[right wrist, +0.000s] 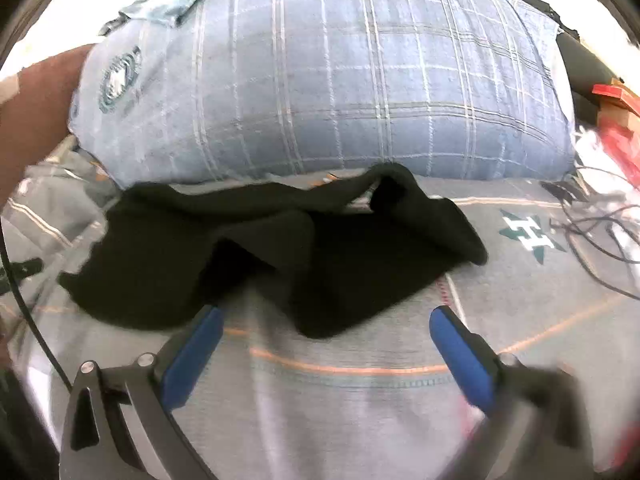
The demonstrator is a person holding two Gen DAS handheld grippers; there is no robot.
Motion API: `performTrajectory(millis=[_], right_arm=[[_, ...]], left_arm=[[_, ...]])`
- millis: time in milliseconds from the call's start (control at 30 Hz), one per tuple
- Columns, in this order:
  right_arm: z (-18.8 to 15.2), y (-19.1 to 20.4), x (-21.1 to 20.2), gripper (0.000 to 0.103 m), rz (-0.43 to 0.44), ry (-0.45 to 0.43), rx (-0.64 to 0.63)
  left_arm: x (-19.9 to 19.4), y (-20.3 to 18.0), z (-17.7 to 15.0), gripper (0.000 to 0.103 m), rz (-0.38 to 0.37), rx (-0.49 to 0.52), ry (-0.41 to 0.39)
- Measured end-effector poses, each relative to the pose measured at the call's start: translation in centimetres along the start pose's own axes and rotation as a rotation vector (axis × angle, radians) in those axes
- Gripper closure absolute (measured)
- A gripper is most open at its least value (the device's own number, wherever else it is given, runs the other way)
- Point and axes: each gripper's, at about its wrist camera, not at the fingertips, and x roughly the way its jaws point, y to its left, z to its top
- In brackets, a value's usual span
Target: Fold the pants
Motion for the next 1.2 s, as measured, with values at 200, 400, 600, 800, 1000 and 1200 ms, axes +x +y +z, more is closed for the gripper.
performTrajectory(millis=[200, 400, 600, 800, 1000, 1200], right_arm=[[-0.1, 1.6, -0.4, 0.0, 0.02, -0.063, -0.045], [-0.5, 2.2, -0.3, 0.0, 0.067, -0.096, -0.035], [-0.1, 2.4, 0.8, 0.001, 0.083, -0.071, -0.033], [0.2, 2.3, 2.8, 0.001, 0.128, -0.034, 0.003], [0.6, 3.1, 5.4, 0.002, 0.192, 0.002, 0.03], [1.2, 3.1, 7.9, 0.023, 0.2, 0.029, 0.06]], left_arm=[[-0.8, -1.8, 0.4, 0.0, -0.035, 0.016, -0.008], [0.0, -2.9, -0.2, 0.0, -0.056, 0.024, 0.024], [1.2, -3.5, -0.9, 0.0, -0.077, 0.014, 0.058], [2.9, -4.0, -1.9, 0.0, -0.105, -0.003, 0.1], [5.0, -4.6, -1.9, 0.0, -0.125, -0.033, 0.144], [6.8, -5.2, -0.8, 0.0, -0.138, -0.05, 0.131]])
